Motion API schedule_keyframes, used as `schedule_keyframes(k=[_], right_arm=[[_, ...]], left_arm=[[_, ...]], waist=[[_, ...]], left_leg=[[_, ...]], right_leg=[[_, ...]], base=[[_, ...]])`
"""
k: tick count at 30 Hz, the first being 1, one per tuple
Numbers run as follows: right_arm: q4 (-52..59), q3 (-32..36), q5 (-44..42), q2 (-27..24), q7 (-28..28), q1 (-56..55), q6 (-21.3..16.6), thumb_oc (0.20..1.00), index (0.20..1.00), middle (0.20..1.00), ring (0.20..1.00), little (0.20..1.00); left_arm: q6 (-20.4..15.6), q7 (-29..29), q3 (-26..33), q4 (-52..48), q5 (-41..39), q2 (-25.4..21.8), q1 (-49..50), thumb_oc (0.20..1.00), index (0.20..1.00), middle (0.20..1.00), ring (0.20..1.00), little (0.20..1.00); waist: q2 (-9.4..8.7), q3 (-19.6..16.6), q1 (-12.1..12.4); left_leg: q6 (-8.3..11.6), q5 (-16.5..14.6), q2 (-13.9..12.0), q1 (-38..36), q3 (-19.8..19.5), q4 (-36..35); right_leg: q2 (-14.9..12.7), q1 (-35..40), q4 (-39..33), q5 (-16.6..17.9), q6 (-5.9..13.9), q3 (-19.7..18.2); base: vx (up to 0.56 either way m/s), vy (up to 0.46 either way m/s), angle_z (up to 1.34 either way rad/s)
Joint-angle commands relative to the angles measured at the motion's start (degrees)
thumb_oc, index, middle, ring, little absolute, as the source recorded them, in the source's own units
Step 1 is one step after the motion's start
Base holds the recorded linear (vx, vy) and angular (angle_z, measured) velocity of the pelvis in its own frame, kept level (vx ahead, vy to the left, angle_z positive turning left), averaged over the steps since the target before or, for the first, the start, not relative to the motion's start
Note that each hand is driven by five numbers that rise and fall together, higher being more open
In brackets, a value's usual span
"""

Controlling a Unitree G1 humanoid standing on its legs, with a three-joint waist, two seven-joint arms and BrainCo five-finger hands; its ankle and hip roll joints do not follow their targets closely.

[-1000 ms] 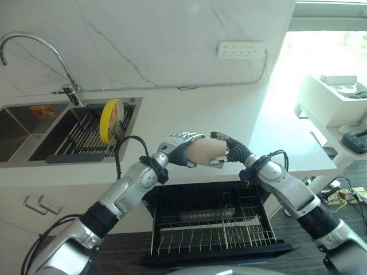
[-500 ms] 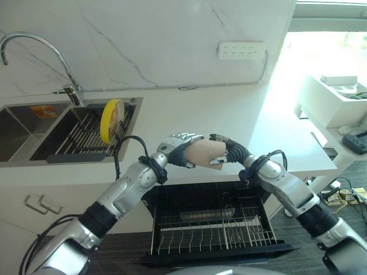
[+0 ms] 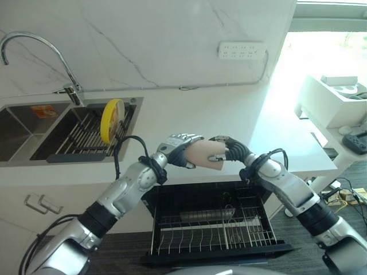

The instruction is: Place the dishes in the dishwasher.

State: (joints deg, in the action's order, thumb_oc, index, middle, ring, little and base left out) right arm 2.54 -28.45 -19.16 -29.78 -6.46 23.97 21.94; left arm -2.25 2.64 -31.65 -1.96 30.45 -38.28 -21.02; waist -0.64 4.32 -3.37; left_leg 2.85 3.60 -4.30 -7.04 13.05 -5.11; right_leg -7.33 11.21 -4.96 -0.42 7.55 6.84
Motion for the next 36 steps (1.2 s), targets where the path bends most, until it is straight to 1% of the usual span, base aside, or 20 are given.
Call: schedule_keyframes(k=[1,21,28,29,30,32,36], right_arm=[[2.0,-2.9,-1.4,3.3,-1.9,5.6,-3.3,0.2,0.2,0.2,0.2,0.2],[2.2,-2.9,-1.9,3.3,-2.2,5.6,-4.0,0.2,0.2,0.2,0.2,0.2],[2.3,-2.7,-1.5,3.5,-2.7,4.9,-4.4,0.2,0.2,0.2,0.2,0.2],[2.4,-2.7,-1.8,3.5,-2.4,4.9,-4.3,0.2,0.2,0.2,0.2,0.2],[2.4,-2.7,-1.8,3.6,-2.4,4.9,-4.4,0.2,0.2,0.2,0.2,0.2],[2.4,-2.6,-1.7,3.7,-2.4,4.7,-4.5,0.2,0.2,0.2,0.2,0.2],[2.7,-2.4,-2.1,3.7,-2.2,4.6,-4.2,0.2,0.2,0.2,0.2,0.2]], left_arm=[[-1.2,-3.0,-0.2,-0.2,0.7,2.2,-9.8,0.2,0.2,0.2,0.2,0.2],[-2.0,-3.4,0.1,0.0,0.5,2.1,-9.3,0.2,0.2,0.2,0.2,0.2],[-1.4,-3.8,0.3,0.0,-0.2,2.4,-8.8,0.2,0.2,0.2,0.2,0.2],[-1.2,-4.0,0.5,-0.2,-0.8,2.6,-8.7,0.645,0.645,0.645,0.645,0.645],[-0.9,-3.8,0.6,-0.1,-1.2,2.8,-8.6,1.0,1.0,1.0,1.0,1.0],[-0.3,-3.7,0.6,0.0,-1.1,3.2,-8.3,1.0,1.0,1.0,1.0,1.0],[-0.3,-4.6,0.9,0.2,-0.4,3.5,-7.6,1.0,1.0,1.0,1.0,1.0]], waist=[[-0.28,-0.7,1.9],[-0.32,-0.7,2.2],[-0.31,-0.8,2.1],[-0.33,-0.8,2.2],[-0.35,-0.7,2.2],[-0.29,-0.7,2.2],[-0.32,-0.6,2.2]], left_leg=[[2.14,-5.2,-3.7,-3.0,-1.9,1.8],[2.1,-5.3,-3.7,-3.0,-1.8,1.8],[2.04,-5.3,-3.6,-3.1,-1.8,1.6],[2.01,-5.2,-3.6,-3.1,-1.8,1.6],[2.0,-5.2,-3.6,-3.1,-1.8,1.6],[2.05,-5.2,-3.6,-3.1,-1.8,1.6],[2.05,-5.2,-3.7,-3.1,-1.8,1.6]], right_leg=[[-4.4,-3.3,3.0,0.2,3.8,4.0],[-4.5,-3.2,3.0,0.3,3.81,4.4],[-4.5,-3.2,2.8,0.4,3.86,4.4],[-4.5,-3.2,2.8,0.4,3.85,4.5],[-4.5,-3.2,2.8,0.4,3.86,4.5],[-4.6,-3.2,2.8,0.4,3.89,4.5],[-4.6,-3.2,2.9,0.4,3.87,4.5]], base=[[0.0,0.0,0.0],[0.0,0.0,0.0],[0.0,0.0,0.0],[0.0,0.0,0.0],[0.0,0.0,0.0],[0.0,0.0,0.0],[0.0,0.0,0.0]])
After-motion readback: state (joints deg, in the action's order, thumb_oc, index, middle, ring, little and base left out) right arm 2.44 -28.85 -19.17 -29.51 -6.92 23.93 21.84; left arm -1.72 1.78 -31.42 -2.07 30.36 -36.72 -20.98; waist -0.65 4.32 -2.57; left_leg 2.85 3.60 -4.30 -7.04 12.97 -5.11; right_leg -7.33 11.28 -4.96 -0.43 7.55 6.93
